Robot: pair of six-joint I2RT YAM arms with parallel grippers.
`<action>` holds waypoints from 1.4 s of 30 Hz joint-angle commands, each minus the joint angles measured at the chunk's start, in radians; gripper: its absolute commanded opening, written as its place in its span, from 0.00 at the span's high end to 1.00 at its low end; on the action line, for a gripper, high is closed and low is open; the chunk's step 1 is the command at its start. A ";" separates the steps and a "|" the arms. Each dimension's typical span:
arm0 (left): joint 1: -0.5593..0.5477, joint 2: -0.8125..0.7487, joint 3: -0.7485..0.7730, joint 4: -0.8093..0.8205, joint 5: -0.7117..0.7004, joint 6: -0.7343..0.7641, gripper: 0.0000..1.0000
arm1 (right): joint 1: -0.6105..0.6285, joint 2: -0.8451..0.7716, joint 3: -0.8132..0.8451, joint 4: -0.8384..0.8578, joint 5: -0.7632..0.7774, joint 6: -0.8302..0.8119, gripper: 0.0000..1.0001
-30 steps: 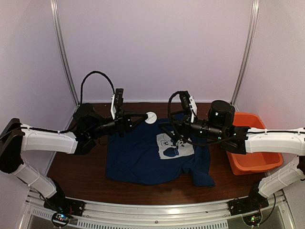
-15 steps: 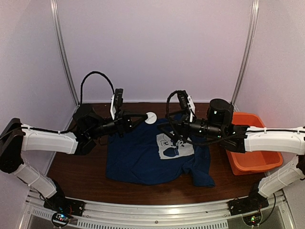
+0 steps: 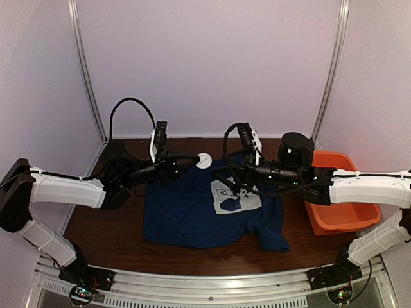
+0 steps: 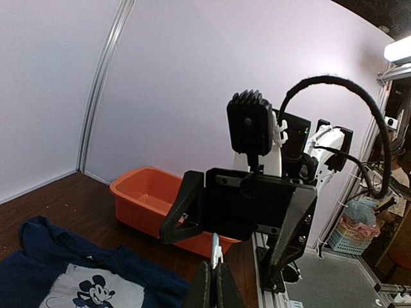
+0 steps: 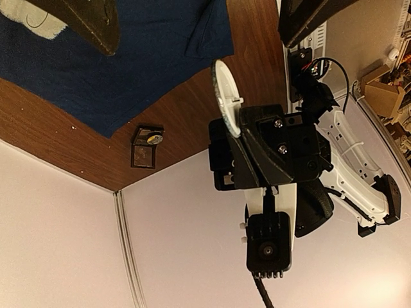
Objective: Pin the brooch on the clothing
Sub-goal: Pass from the left arm to the right
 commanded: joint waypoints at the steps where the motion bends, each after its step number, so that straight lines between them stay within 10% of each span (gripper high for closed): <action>1: -0.010 -0.004 -0.017 0.052 0.003 0.008 1.00 | 0.010 -0.004 0.033 -0.007 -0.013 0.011 0.14; 42: -0.021 -0.041 -0.038 0.088 -0.016 0.000 1.00 | 0.028 0.066 0.032 0.137 -0.020 0.027 0.37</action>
